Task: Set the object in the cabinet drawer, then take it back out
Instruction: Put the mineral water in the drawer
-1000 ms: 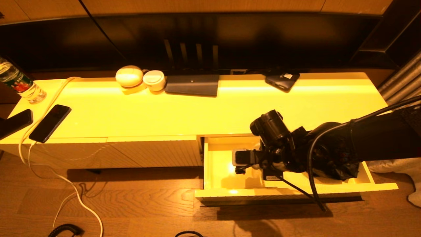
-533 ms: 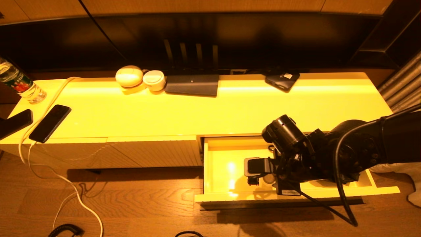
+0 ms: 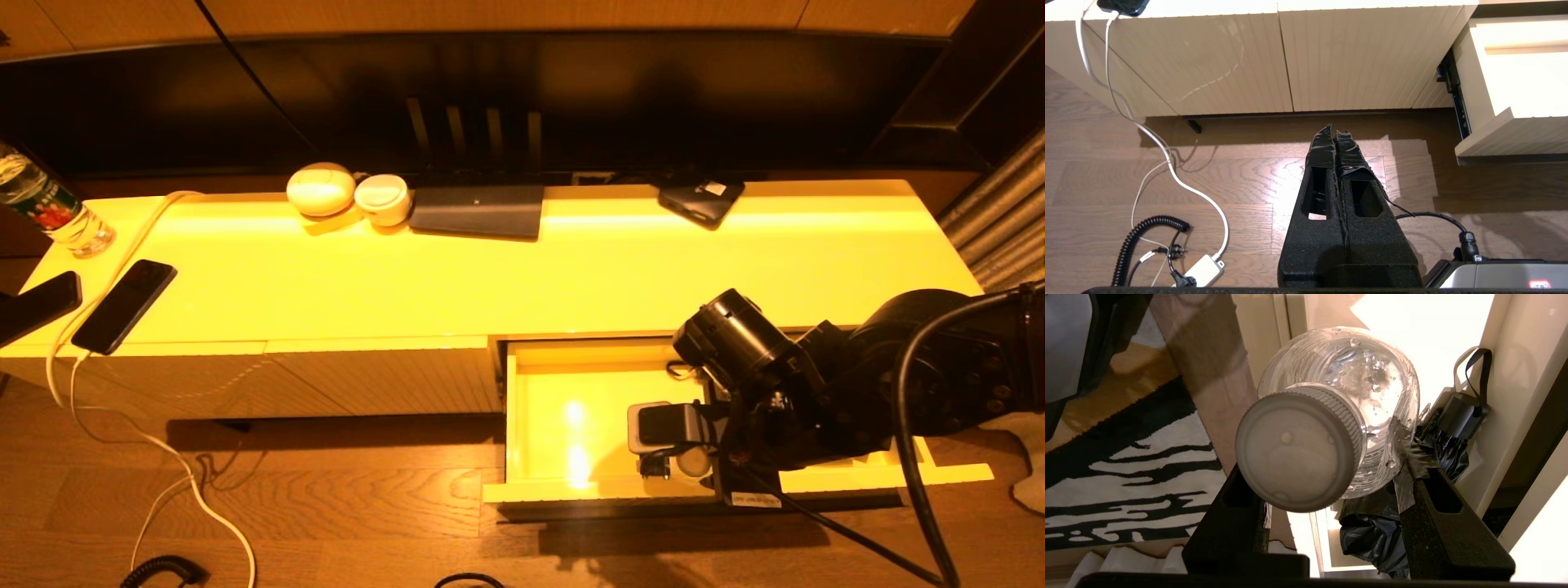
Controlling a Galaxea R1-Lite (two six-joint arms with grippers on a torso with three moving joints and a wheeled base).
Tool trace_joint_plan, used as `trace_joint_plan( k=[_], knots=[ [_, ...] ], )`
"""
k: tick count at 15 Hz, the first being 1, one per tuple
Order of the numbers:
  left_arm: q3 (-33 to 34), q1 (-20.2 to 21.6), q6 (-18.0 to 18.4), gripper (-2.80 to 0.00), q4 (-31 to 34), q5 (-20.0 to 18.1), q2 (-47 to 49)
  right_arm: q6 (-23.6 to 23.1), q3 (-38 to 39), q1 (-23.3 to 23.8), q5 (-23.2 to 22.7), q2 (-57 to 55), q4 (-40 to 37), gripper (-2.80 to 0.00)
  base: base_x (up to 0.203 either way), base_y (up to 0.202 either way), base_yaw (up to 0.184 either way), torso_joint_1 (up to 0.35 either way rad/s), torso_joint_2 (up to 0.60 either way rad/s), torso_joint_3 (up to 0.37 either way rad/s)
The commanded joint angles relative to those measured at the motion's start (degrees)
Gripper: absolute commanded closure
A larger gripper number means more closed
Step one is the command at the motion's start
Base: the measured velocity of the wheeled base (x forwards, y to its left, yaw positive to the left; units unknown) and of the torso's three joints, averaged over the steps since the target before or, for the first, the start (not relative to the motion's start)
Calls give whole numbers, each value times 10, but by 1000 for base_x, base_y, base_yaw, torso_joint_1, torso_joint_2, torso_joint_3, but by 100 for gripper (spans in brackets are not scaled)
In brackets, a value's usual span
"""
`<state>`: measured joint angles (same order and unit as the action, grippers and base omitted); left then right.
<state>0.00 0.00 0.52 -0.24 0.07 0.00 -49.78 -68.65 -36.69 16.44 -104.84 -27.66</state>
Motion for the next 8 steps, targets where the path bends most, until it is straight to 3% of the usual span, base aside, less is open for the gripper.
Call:
trace_joint_plan(
  k=[1,8],
  knots=[
    [1,0,0,0,1,0,0,-2,10,-2,-15,15,-18,0,0,0,0,0,0,0],
    [1,0,0,0,0,0,0,-1,56,-3,-46,41,-42,0,0,0,0,0,0,0]
  ],
)
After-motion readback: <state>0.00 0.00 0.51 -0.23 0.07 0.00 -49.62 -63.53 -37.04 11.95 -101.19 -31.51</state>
